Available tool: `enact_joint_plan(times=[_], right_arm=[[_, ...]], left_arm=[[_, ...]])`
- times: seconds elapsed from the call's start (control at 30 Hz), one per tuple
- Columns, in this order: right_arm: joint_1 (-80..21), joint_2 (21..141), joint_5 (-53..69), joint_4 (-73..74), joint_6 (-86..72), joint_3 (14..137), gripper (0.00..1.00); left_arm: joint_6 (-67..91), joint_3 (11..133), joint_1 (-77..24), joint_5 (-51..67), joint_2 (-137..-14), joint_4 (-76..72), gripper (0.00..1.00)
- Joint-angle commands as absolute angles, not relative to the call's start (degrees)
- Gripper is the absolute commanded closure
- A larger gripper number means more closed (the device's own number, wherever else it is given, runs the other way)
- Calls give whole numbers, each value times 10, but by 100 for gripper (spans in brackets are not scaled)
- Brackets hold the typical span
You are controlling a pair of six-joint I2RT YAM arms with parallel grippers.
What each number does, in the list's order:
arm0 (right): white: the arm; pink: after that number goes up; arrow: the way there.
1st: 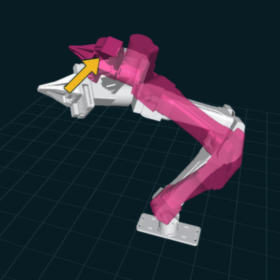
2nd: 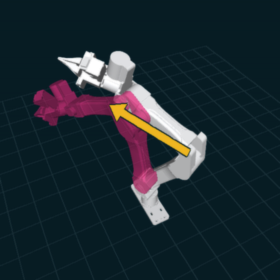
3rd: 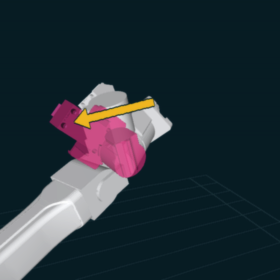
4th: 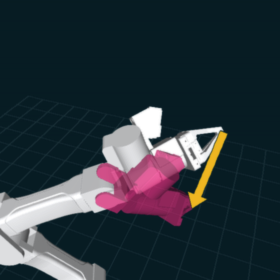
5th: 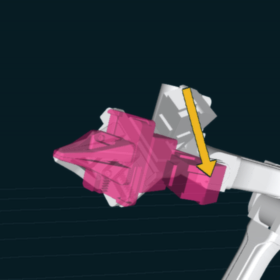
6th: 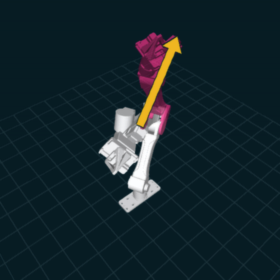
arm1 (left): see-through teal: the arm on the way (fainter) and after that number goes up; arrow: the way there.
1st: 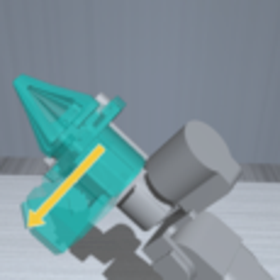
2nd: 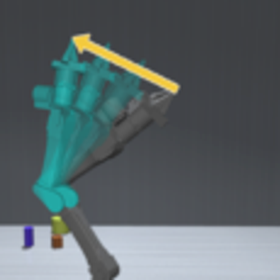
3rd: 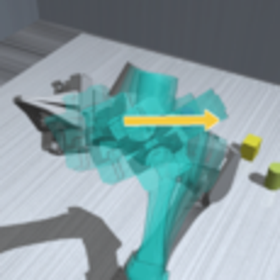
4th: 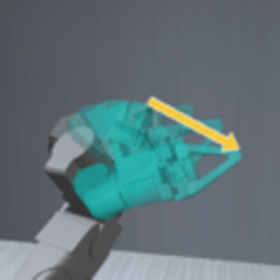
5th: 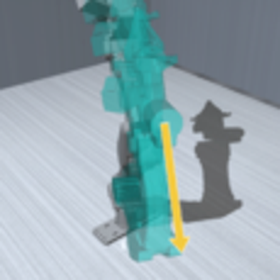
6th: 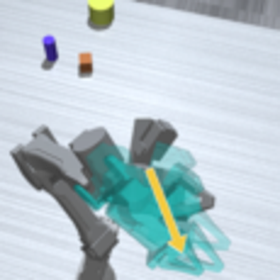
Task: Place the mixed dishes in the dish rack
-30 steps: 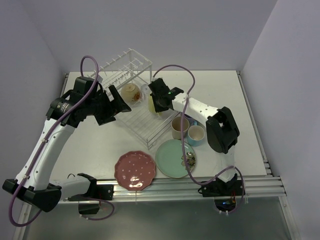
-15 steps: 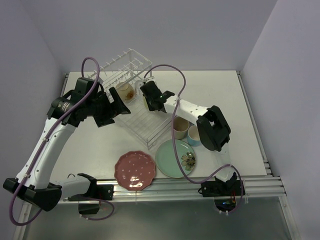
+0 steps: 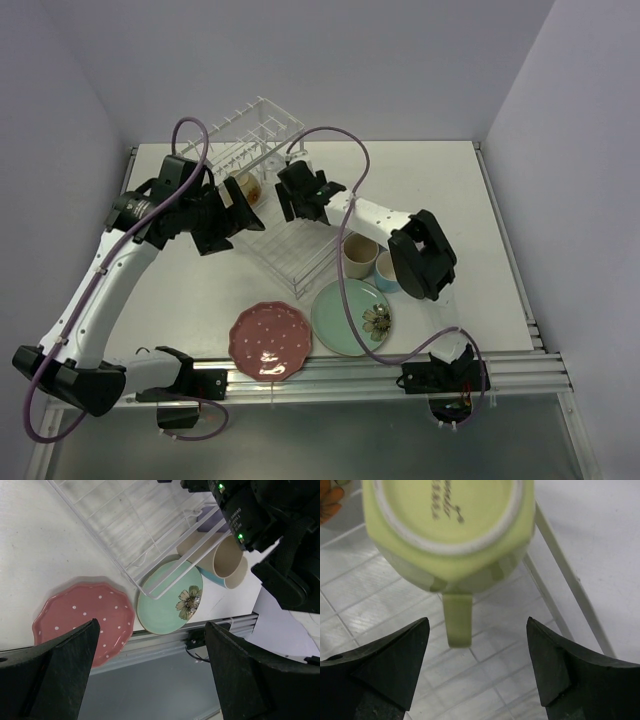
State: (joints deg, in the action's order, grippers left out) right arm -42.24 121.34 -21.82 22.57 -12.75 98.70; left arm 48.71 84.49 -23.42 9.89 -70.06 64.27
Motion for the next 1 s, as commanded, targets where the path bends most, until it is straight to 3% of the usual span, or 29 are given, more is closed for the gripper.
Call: enact_joint_plan(times=[0.0,0.23,0.43,0.7,0.97], right_arm=[[-427,1141,-233,205,-148,962,14],[-418,1047,-228,247,-196,940,13],[-348,928,-170,384,-274,920,14],[-224,719,-130,482,-316,750,16],[-93,680,-109,455,-292,612,25]], left_arm=[[482,836,-233,120,-712,621,8],[481,826,-239,128,-745,615,11],[483,895,-318,100,-832,631,15],[487,1004,-401,91,-928,634,19],[482,1042,-416,132,-953,608,21]])
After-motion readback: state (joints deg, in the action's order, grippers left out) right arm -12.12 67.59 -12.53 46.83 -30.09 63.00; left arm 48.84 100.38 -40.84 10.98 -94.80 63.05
